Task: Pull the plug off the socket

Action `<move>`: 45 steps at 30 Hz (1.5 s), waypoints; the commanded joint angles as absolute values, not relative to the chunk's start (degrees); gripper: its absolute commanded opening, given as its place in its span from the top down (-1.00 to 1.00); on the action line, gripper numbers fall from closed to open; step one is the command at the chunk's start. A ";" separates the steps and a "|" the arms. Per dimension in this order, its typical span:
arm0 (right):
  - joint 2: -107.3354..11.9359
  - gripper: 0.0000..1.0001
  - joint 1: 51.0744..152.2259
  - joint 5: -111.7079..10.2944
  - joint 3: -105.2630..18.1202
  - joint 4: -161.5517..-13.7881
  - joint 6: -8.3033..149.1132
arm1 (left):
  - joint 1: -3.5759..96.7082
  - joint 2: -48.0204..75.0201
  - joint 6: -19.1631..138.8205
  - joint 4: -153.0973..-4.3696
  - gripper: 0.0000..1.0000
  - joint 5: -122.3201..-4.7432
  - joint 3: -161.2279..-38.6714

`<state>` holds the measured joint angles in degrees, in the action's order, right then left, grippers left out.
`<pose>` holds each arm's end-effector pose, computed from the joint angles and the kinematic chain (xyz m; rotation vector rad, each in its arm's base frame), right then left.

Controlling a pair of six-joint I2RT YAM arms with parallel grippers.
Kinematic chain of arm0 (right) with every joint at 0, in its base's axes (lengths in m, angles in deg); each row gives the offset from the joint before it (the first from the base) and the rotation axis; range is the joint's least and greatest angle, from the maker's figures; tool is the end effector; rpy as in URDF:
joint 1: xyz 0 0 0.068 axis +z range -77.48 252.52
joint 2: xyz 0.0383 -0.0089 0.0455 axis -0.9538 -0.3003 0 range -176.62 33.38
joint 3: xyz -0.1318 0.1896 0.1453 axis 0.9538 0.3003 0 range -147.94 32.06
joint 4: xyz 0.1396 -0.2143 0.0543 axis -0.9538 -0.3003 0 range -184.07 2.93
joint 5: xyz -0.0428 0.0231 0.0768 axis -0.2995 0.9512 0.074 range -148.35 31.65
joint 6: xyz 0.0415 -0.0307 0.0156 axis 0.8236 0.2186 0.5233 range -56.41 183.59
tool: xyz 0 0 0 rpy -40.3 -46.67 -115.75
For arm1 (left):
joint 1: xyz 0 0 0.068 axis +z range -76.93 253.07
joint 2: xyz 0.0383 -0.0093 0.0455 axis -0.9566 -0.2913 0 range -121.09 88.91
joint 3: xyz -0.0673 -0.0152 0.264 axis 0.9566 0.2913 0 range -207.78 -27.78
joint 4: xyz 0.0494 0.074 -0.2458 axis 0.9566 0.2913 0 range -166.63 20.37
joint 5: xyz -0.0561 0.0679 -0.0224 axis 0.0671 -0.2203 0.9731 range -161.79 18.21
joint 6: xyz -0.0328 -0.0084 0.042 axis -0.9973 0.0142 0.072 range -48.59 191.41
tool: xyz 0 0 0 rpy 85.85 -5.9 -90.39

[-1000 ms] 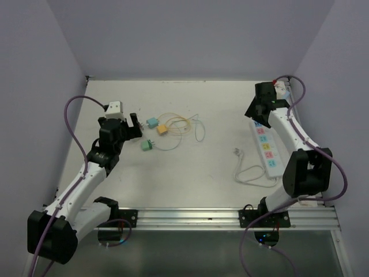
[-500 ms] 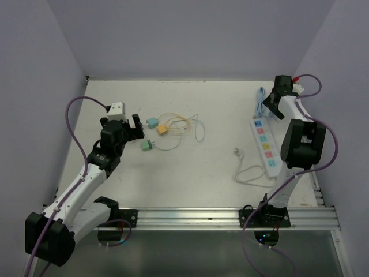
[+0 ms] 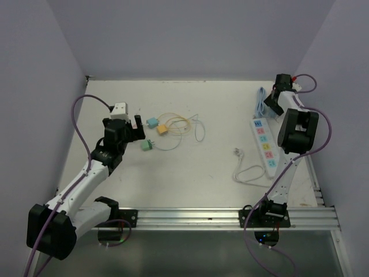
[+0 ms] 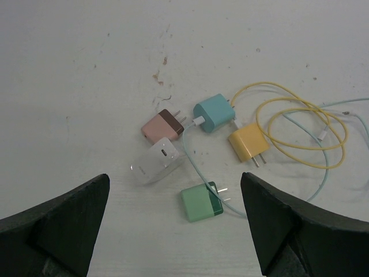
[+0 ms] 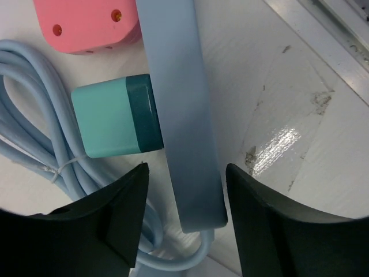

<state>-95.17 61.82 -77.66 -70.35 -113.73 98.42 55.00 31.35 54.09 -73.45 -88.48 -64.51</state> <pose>0.4852 -0.1037 0.1801 1.0692 2.1877 -0.2336 0.2194 -0.0607 0.2614 -0.1744 1.9651 -0.1131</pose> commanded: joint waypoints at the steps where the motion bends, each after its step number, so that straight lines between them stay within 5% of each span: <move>1: -96.87 -0.14 61.80 -74.87 -74.90 -115.99 97.25 | 55.49 30.55 55.24 -74.96 -0.99 -89.46 -65.57; 6: -96.87 0.59 61.97 -71.46 -75.34 -114.41 94.45 | 56.19 30.28 54.97 -75.05 -0.98 -88.41 -65.75; 11: -95.65 0.99 63.73 -66.00 -75.34 -112.92 93.30 | 56.72 30.28 54.80 -75.31 -0.98 -87.79 -65.75; 23: -90.91 1.00 78.49 -58.61 -68.50 -108.62 91.63 | 56.89 30.81 53.92 -75.31 -0.98 -85.59 -65.75; 36: -64.37 1.00 98.17 -58.52 -28.25 -101.49 92.94 | 55.75 30.90 52.51 -75.66 -0.98 -79.89 -65.22; 45: -43.01 1.00 99.86 -55.98 -4.51 -90.42 102.88 | 52.15 25.72 43.82 -77.24 -0.98 -67.58 -68.82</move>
